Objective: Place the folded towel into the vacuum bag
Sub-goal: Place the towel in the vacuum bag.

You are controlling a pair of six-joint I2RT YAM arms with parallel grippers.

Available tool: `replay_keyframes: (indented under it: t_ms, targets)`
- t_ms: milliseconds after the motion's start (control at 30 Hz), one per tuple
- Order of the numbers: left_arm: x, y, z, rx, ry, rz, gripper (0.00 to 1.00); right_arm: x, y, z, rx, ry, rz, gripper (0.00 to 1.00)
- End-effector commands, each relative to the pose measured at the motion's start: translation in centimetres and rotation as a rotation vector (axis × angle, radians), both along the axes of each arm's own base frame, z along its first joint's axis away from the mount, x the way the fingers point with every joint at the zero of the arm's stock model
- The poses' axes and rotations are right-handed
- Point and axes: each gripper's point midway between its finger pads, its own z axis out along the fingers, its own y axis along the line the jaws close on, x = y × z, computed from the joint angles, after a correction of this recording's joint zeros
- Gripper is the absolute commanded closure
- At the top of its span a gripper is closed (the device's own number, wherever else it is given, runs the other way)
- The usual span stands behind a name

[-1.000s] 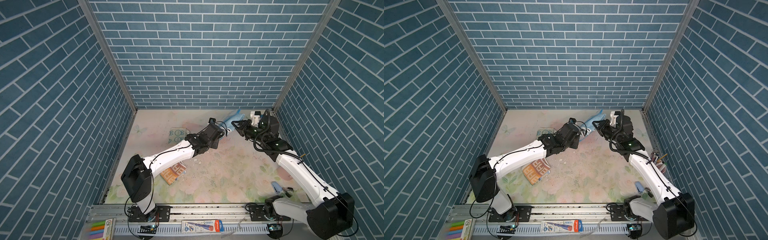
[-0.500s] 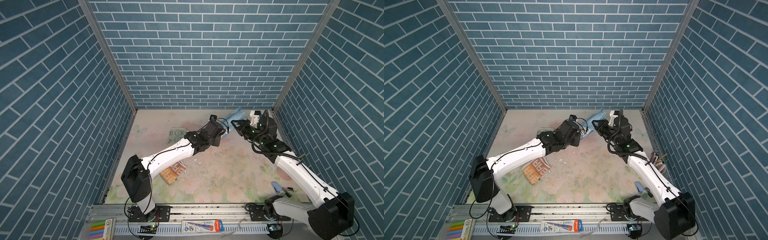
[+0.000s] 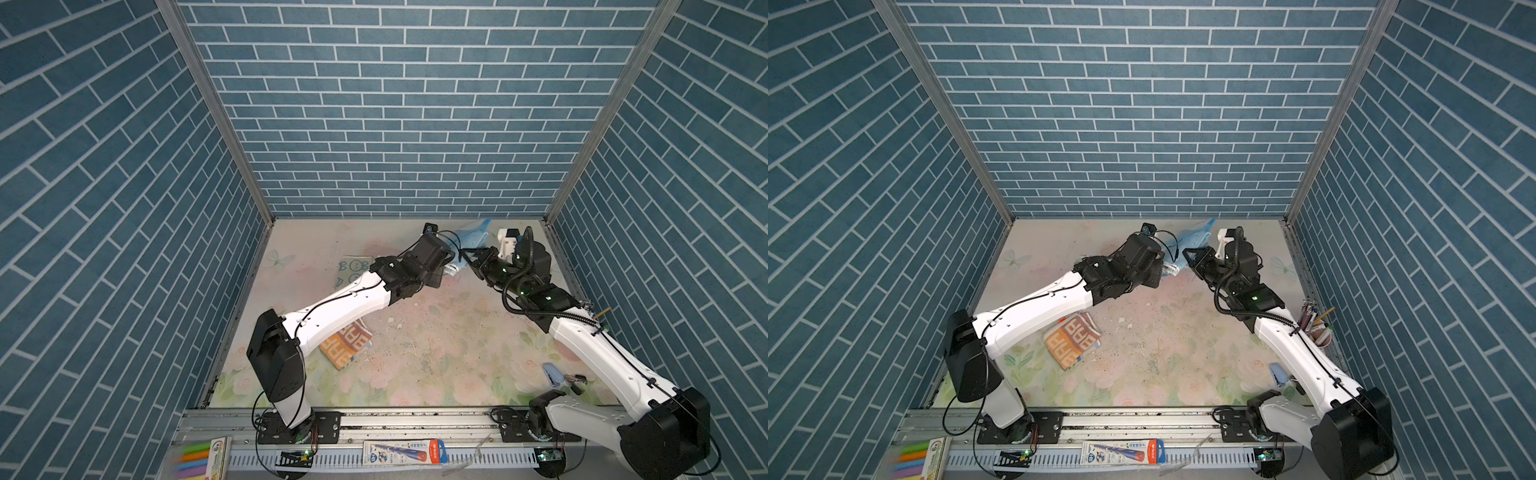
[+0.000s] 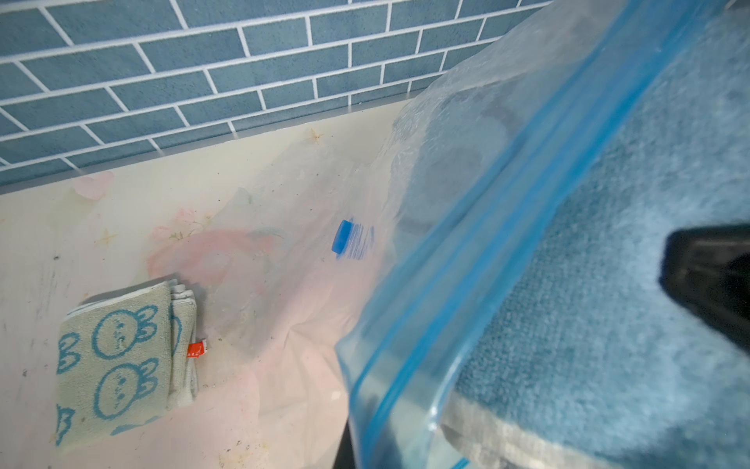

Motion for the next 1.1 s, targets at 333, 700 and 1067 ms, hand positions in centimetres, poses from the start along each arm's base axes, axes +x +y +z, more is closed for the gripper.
replay_keyframes:
  t_ms: [333, 700, 1067]
  targets:
    - [0.0, 0.2, 1.3, 0.027, -0.047, -0.011, 1.00, -0.2, -1.2, 1.2, -0.080, -0.001, -0.041, 0.51]
    - [-0.1, 0.1, 2.0, 0.005, -0.055, -0.019, 1.00, 0.3, -1.5, 1.6, -0.111, -0.001, -0.035, 0.47]
    - [-0.1, -0.4, 2.2, -0.032, -0.045, -0.019, 1.00, 1.1, 0.0, 0.0, -0.096, 0.068, 0.010, 0.76]
